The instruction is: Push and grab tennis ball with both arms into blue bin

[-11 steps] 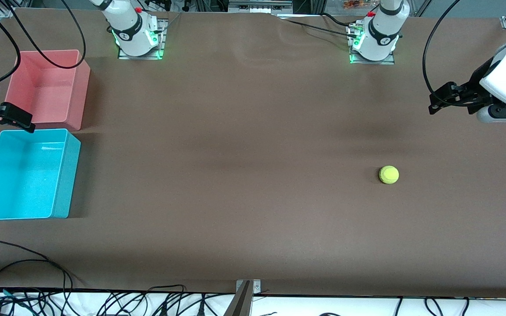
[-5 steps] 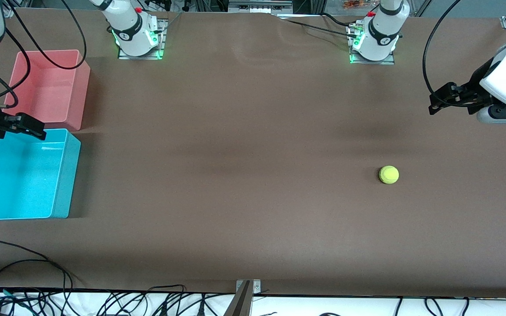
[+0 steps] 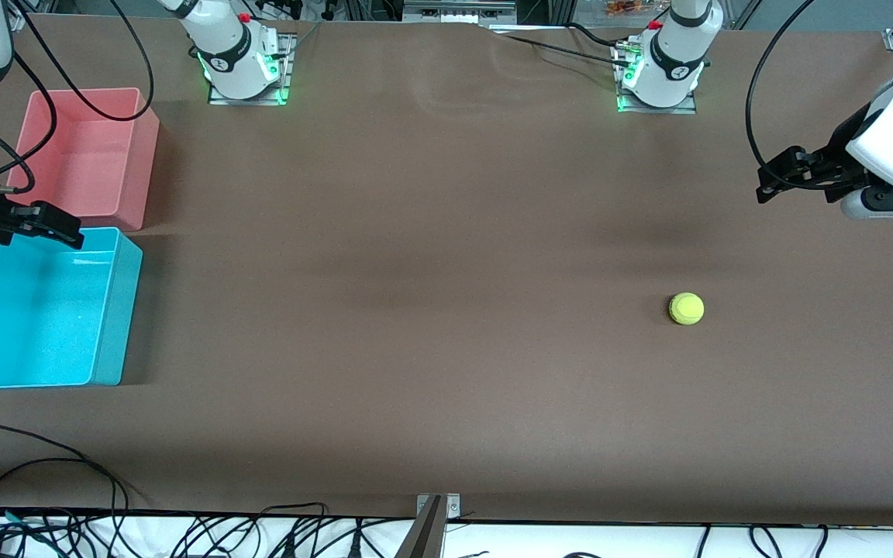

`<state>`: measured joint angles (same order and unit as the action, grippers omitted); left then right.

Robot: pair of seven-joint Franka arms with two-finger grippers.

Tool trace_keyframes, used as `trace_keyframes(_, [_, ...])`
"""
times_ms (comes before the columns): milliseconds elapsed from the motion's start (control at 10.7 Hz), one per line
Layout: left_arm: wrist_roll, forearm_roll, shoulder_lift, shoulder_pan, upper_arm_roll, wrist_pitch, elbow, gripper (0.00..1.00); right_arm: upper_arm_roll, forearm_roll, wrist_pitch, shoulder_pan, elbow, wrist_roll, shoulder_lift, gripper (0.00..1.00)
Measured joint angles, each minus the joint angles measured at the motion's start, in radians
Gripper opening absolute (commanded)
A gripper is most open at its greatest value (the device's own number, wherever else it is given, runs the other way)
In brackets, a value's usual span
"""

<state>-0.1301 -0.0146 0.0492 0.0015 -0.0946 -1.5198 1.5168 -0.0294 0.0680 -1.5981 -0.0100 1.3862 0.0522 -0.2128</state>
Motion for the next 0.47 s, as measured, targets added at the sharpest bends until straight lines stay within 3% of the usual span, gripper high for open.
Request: trace_keyframes(469, [0.0,0.0,0.0,0.0,0.0,0.0,0.0,1.0,-0.002,-0.023,0.0,0.001,0.0,0.019,0.002,1.0])
